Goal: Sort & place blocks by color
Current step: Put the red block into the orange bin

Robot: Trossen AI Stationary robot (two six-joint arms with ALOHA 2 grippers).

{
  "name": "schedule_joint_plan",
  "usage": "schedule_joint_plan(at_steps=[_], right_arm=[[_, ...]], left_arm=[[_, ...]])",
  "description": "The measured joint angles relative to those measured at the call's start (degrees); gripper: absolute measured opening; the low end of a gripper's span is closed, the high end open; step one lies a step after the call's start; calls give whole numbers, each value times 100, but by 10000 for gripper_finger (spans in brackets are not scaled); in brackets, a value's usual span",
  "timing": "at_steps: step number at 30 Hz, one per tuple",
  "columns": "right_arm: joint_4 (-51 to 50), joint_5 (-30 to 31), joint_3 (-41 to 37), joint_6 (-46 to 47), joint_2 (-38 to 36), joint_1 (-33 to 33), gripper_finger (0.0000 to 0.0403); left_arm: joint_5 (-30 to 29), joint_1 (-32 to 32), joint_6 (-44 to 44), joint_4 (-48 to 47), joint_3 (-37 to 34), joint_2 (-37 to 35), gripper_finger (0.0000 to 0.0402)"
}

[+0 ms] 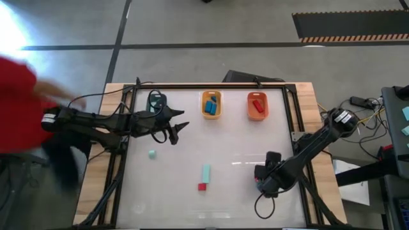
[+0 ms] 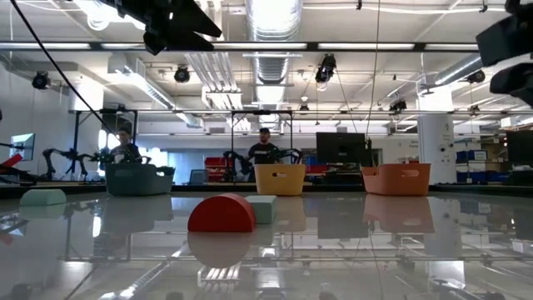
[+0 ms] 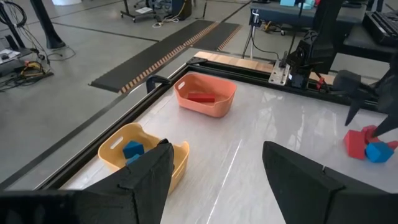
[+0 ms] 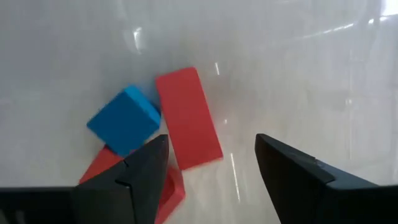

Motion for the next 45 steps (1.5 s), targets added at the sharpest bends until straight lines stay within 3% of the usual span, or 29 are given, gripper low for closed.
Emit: schedule_joint_plan(at_steps=[14, 23, 26, 35, 45], right_arm=[[173, 34, -112, -357, 738, 0, 221], [339, 13, -193, -365, 844, -22, 149], [347, 19, -203, -362, 777, -35, 120], [91, 81, -182, -362, 493, -306, 120], [-333, 204, -110, -842, -445, -1425, 120]], left_arm=[[2, 2, 0, 0, -1, 0, 231], [2, 2, -2, 0, -1, 0, 231], [2, 2, -2, -2, -1, 0, 231], [2, 2, -4, 0, -1, 0, 231], [2, 2, -5, 0, -1, 0, 231]])
